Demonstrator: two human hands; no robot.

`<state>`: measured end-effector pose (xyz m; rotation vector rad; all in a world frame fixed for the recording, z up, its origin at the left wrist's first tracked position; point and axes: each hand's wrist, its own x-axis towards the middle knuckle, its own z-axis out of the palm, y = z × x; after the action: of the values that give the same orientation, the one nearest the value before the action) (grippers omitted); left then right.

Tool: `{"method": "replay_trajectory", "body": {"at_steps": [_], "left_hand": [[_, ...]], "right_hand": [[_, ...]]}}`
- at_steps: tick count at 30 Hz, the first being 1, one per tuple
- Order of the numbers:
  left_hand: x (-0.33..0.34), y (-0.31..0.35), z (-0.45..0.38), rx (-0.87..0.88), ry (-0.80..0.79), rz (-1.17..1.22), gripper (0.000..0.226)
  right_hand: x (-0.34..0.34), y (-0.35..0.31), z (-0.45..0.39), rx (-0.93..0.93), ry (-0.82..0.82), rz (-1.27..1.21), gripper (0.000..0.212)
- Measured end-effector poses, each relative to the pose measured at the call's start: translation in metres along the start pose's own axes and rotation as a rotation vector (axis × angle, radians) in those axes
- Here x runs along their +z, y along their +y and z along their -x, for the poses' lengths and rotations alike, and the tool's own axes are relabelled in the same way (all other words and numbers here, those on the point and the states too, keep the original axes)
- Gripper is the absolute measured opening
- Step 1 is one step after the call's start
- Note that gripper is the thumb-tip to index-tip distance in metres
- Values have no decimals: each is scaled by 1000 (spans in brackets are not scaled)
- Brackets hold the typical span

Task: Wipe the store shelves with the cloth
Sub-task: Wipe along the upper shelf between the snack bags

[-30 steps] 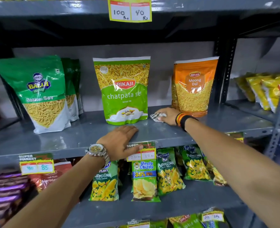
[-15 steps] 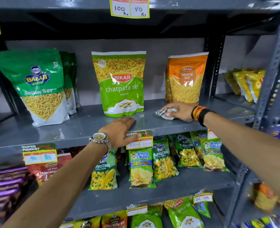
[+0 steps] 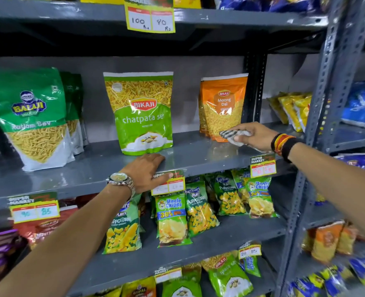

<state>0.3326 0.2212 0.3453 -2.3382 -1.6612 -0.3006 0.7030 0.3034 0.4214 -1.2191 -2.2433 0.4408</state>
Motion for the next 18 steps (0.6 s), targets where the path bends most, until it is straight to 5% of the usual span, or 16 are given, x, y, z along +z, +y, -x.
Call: {"method": "replay_trajectory", "body": {"at_steps": [5, 12, 18], "left_hand": [[6, 35, -31, 28, 46, -6, 82], [21, 73, -77, 18, 4, -40, 89], [23, 78, -75, 7, 2, -48, 88]], "right_hand": [[3, 25, -38, -8, 46, -49, 32], [37, 57, -96, -147, -154, 2, 33], [46, 70, -104, -211, -169, -40, 29]]}}
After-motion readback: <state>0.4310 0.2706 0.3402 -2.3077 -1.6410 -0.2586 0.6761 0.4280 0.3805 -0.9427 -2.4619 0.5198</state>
